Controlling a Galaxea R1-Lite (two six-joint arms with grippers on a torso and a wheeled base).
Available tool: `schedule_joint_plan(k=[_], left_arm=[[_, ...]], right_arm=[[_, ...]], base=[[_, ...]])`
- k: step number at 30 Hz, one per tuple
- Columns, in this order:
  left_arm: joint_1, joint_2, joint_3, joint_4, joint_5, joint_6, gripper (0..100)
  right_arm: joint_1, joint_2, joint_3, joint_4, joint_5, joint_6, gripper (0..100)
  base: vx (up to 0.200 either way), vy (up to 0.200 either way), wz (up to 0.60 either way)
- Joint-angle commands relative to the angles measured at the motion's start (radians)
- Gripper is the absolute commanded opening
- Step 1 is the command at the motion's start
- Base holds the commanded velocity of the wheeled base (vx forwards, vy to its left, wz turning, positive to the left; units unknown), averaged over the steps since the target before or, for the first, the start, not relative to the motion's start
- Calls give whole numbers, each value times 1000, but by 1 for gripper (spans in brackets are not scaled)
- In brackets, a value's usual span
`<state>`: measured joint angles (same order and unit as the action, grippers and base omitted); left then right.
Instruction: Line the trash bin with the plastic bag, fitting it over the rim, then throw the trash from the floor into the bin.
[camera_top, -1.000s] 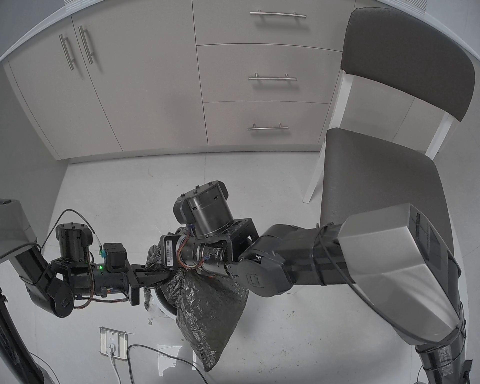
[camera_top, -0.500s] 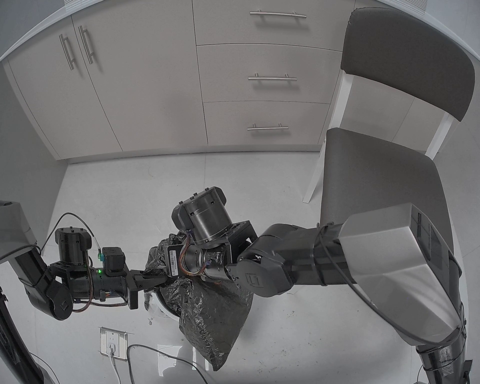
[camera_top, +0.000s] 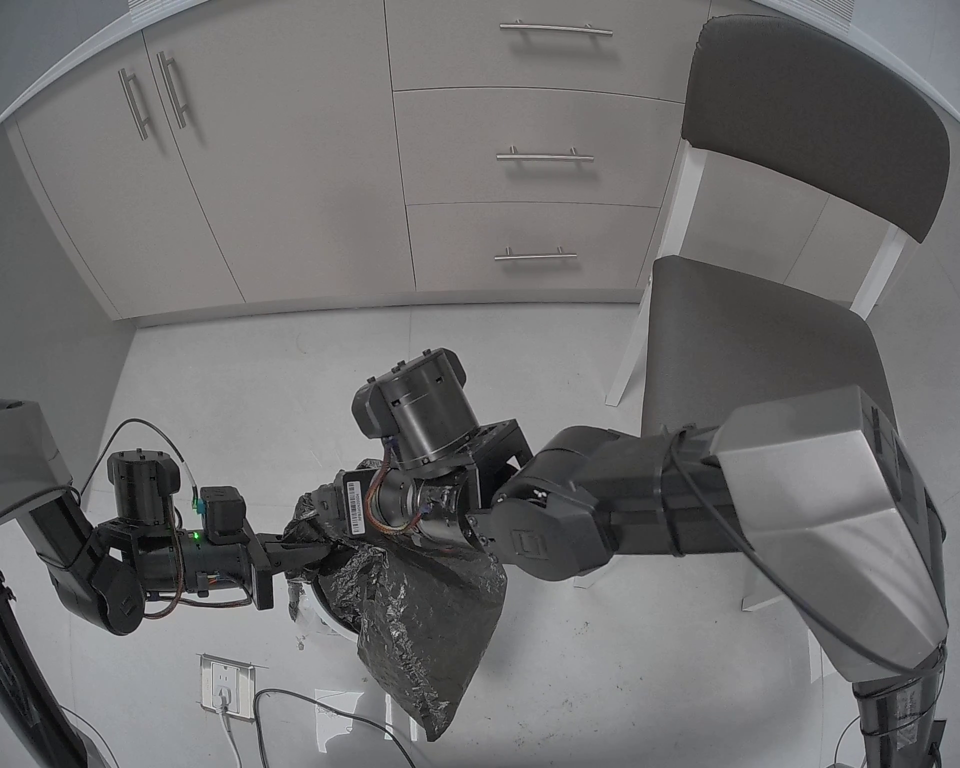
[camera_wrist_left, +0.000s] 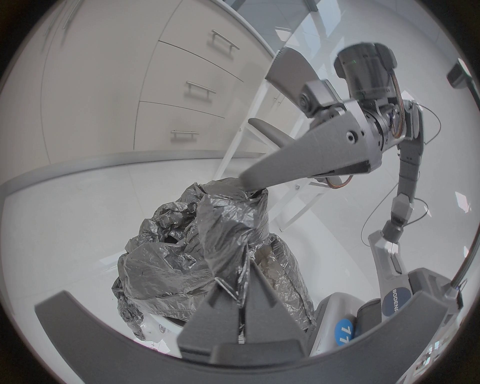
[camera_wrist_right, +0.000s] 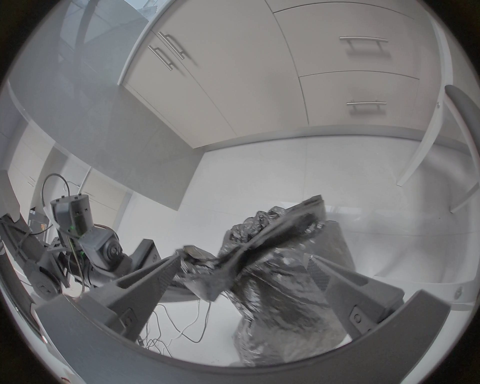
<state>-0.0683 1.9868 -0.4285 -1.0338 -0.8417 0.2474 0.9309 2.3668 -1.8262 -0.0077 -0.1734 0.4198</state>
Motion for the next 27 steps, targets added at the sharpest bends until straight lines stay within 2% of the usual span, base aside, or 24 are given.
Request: schedule_joint_plan(k=[1,4,7,14,19,23,26,27], left_arm=[[21,10,-36,-2,-10,-73,0],[35,6,-50,-14,-8,-116,0],[42,9,-49,-40,-8,-117,0],[47,12,-47,-55,-8,-120,0],[45,18,-52,-58,-8,-146,0],[42,18,-59,-58,-8,-178,0],[42,15,-64,-58,-8,-201,0],[42,12,-61,-65,-8,-224,0]], right_arm=[[-4,-63,113,-5,-24,-4,100],[2,-92,226,-15,-46,5,100],[5,-110,314,-40,-74,11,100],[46,-159,547,-221,-84,19,100],[55,-201,601,-245,-95,20,100],[97,-199,645,-249,-95,25,100],[125,-179,645,-247,-103,60,100],[154,-158,642,-244,-118,103,100]], base=[[0,0,0],[0,0,0],[0,0,0],[0,0,0],[0,0,0],[0,0,0],[0,0,0],[0,0,0]])
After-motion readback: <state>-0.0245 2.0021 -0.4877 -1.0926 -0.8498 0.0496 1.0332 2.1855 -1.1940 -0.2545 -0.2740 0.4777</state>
